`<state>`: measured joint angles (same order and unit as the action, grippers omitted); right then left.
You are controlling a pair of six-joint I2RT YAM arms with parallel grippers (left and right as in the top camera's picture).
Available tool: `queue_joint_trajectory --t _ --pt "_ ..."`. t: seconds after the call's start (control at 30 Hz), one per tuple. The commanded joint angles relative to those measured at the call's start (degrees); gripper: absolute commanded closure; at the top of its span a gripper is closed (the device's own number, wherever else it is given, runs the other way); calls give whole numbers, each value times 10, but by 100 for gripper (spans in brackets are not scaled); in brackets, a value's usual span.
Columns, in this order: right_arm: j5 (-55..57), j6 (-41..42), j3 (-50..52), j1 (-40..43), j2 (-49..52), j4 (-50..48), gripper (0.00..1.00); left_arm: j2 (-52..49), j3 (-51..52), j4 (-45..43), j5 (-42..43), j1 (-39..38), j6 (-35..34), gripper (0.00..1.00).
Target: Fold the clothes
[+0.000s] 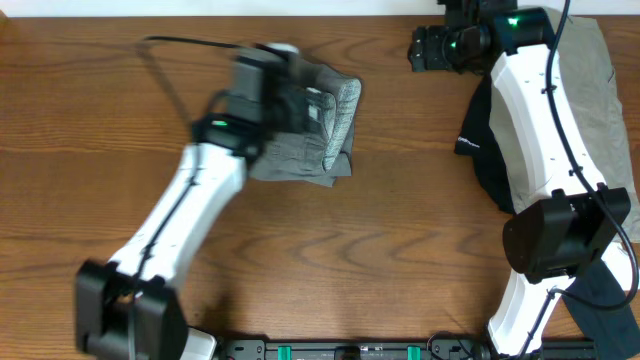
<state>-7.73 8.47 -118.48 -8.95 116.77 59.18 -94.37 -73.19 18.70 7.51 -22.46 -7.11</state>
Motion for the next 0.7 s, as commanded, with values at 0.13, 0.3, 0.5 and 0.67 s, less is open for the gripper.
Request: queue_joint_trajectory --t 0.13,0.3,0.5,0.67 --pt "-6 4 1 11 2 16 17 -88 3 -19 -102 -68 71 2" --pt "-7 0 1 10 2 21 17 -139 3 -46 -102 -75 71 2" --pt "-6 0 1 12 2 25 17 -190 3 -75 -101 -78 74 2" --pt "-4 -7 1 14 2 31 17 -224 2 -94 -101 -92 85 2"
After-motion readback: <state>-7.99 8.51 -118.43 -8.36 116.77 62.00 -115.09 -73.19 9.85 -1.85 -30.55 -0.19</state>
